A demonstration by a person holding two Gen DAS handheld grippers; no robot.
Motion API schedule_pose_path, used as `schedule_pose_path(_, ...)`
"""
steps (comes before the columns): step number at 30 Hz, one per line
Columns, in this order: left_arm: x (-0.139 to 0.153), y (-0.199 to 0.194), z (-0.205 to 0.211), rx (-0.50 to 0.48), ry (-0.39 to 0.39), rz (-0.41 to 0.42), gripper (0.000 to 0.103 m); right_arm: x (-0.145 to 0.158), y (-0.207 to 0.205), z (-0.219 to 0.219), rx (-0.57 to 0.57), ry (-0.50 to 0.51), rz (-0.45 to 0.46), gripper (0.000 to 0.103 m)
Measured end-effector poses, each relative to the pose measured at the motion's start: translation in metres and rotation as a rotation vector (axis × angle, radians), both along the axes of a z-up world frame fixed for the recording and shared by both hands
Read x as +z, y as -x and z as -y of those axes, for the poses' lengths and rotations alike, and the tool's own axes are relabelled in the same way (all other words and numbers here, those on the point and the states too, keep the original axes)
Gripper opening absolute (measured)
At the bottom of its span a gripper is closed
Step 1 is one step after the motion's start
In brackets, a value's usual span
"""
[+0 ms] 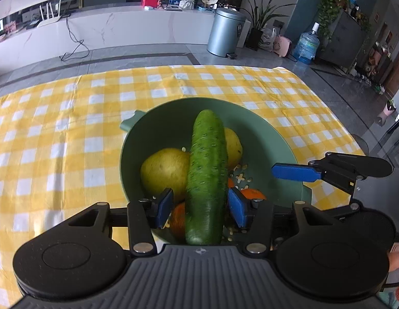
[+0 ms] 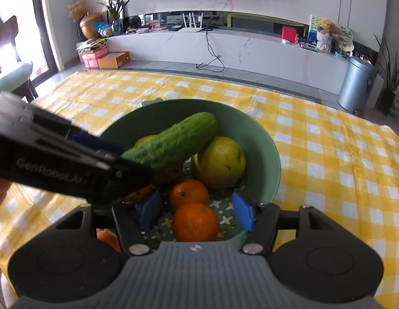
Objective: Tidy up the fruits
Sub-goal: 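Open both tools and withdraw them from the colander toward the tomato and kiwis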
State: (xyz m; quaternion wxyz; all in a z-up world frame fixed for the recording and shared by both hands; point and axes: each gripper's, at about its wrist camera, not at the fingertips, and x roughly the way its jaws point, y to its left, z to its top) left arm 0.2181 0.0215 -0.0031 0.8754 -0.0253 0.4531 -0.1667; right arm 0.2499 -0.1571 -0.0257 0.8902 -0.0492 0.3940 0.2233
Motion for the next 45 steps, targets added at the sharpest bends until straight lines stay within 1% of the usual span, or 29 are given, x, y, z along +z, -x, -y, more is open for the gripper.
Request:
schedule_pose_path(4,-0.001,0.005,-0.003,0.005,0.025,-0.012,0.058,0.003,0.004,0.001,-0.005,0.008,0.008,0.061)
schedule_pose_path(8,0.004,0.015,-0.004,0.012,0.05,0.0,0.058,0.008,0.011,0.002,-0.009,0.015,0.027,0.061)
schedule_pose_path(12,0.017,0.031,-0.005,0.023,0.049,0.056,0.058,0.017,0.021,0.003,-0.015,0.01,0.058,0.061)
schedule_pose_path(16,0.033,0.052,-0.006,0.052,0.043,0.122,0.058,0.029,0.036,0.004,-0.029,0.002,0.107,0.063)
schedule_pose_path(19,0.043,0.071,-0.009,0.084,0.05,0.17,0.061,0.037,0.052,0.007,-0.057,-0.019,0.142,0.064)
schedule_pose_path(26,0.051,0.112,-0.014,0.134,0.06,0.231,0.062,0.042,0.092,0.013,-0.133,-0.092,0.165,0.064)
schedule_pose_path(30,0.048,0.13,-0.017,0.156,0.06,0.237,0.062,0.039,0.115,0.015,-0.163,-0.133,0.155,0.064)
schedule_pose_path(33,0.041,0.14,-0.02,0.172,0.063,0.226,0.062,0.035,0.13,0.015,-0.178,-0.14,0.153,0.064)
schedule_pose_path(37,0.028,0.151,-0.024,0.187,0.078,0.192,0.062,0.028,0.148,0.015,-0.195,-0.13,0.158,0.064)
schedule_pose_path(40,0.018,0.158,-0.024,0.19,0.063,0.183,0.062,0.018,0.159,0.014,-0.198,-0.123,0.15,0.064)
schedule_pose_path(42,0.011,0.163,-0.024,0.183,0.057,0.18,0.062,0.012,0.165,0.014,-0.193,-0.119,0.14,0.064)
schedule_pose_path(45,0.0,0.174,-0.025,0.179,0.071,0.161,0.062,0.002,0.175,0.011,-0.176,-0.104,0.133,0.063)
